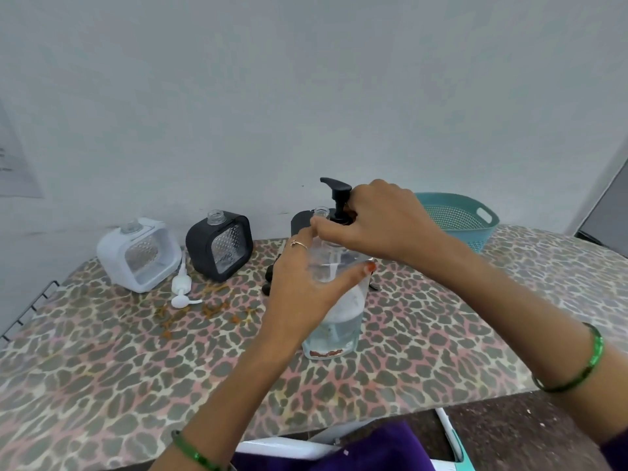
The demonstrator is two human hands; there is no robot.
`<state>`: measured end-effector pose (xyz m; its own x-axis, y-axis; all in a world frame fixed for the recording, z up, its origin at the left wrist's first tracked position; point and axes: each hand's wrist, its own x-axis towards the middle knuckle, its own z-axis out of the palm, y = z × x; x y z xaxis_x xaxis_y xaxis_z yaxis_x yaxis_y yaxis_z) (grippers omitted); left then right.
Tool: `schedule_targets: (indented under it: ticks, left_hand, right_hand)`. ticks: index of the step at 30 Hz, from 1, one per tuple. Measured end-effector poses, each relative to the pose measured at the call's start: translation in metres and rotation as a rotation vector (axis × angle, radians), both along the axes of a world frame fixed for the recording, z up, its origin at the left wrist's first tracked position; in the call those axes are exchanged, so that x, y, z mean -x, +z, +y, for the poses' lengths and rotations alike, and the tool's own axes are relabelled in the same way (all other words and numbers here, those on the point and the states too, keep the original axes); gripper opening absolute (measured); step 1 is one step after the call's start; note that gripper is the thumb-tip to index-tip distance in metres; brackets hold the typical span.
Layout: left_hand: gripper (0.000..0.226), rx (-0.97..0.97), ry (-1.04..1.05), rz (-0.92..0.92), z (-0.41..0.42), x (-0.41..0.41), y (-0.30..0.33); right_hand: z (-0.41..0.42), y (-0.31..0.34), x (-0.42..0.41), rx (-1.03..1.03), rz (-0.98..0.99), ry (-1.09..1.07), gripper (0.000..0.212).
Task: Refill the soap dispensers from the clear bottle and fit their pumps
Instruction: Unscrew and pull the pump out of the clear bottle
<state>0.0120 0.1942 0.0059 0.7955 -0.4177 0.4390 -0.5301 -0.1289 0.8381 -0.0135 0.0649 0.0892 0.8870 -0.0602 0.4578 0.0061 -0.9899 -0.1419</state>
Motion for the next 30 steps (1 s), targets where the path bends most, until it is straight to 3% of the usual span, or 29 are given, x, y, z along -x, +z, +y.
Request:
schedule_targets:
  ticks: [4, 13, 15, 17, 19, 23, 30]
  left_hand:
    - [0.051, 0.073, -0.045, 0.029, -0.002, -0.004, 0.002]
    - [0.052, 0.104, -0.112, 0.064, -0.003, -0.017, 0.001]
    - [0.049, 0.127, -0.179, 0.113, 0.001, -0.024, 0.001]
    - [0.046, 0.152, -0.24, 0.174, 0.006, -0.027, 0.002]
    - [0.047, 0.145, -0.268, 0.21, 0.007, -0.029, 0.003]
    - [0.057, 0.126, -0.244, 0.213, 0.003, -0.031, 0.002]
    - [0.049, 0.133, -0.288, 0.194, 0.002, -0.029, 0.004]
  right_hand:
    - [-0.006, -0.003, -0.003, -0.026, 0.009, 0.112, 0.061]
    - [-0.021, -0.002, -0.015, 0.008, 0.066, 0.337, 0.049]
    - [-0.023, 0.0, -0.017, -0.056, 0.125, 0.436, 0.037]
    - [-0.027, 0.006, -0.015, -0.194, 0.265, 0.57, 0.003]
    - [-0.035, 0.017, -0.017, -0.279, 0.415, 0.683, 0.028]
    - [-0.052, 0.032, -0.027, -0.313, 0.6, 0.725, 0.018]
    - [-0.058, 0.042, -0.031, -0.331, 0.745, 0.672, 0.059]
